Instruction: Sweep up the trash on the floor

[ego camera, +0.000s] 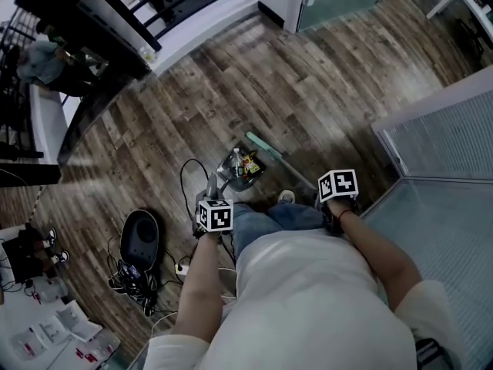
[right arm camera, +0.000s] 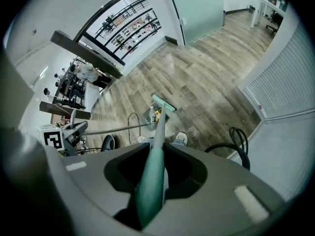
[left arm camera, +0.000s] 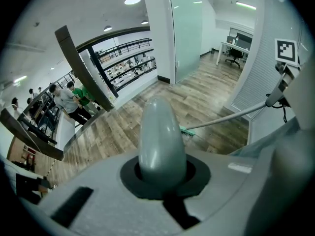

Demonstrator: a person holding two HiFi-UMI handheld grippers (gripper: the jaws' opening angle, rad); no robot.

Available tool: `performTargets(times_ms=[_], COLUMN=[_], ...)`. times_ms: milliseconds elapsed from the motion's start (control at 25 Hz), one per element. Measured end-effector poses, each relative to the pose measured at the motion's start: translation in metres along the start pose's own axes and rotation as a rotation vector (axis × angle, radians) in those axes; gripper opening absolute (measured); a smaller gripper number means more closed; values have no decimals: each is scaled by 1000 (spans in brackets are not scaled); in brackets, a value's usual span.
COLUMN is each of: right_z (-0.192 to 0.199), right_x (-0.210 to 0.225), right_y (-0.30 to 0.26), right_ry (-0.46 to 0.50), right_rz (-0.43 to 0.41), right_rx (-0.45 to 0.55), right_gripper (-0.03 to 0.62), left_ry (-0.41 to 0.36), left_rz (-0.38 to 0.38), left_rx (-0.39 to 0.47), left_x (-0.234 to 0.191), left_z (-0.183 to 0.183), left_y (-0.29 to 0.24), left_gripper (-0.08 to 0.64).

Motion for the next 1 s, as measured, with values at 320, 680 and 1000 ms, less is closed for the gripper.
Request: performTargets(times_ms=[320,680,1000], right_z=[-5,-11,-14], right_x=[12,17,19], right_y=[3,4,5], right_ry=[6,11,29], right_rz=[-18,-38,-24], right_rx=[10,8,4], right_gripper=[98,97,97], left_ry=[9,6,14], left_rz=[-16,-28,-37], left_rx=[-1,-4,-4], left_x=[14,22,23], left_z=[4,1,2], left_y=[3,3,4], left_gripper=[9,9,9])
Point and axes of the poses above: the fingertips, and each gripper's own axes: y backward along the fingers, x to its right, z out of its underside, the point moved 6 cm from there along y, backward along the fingers
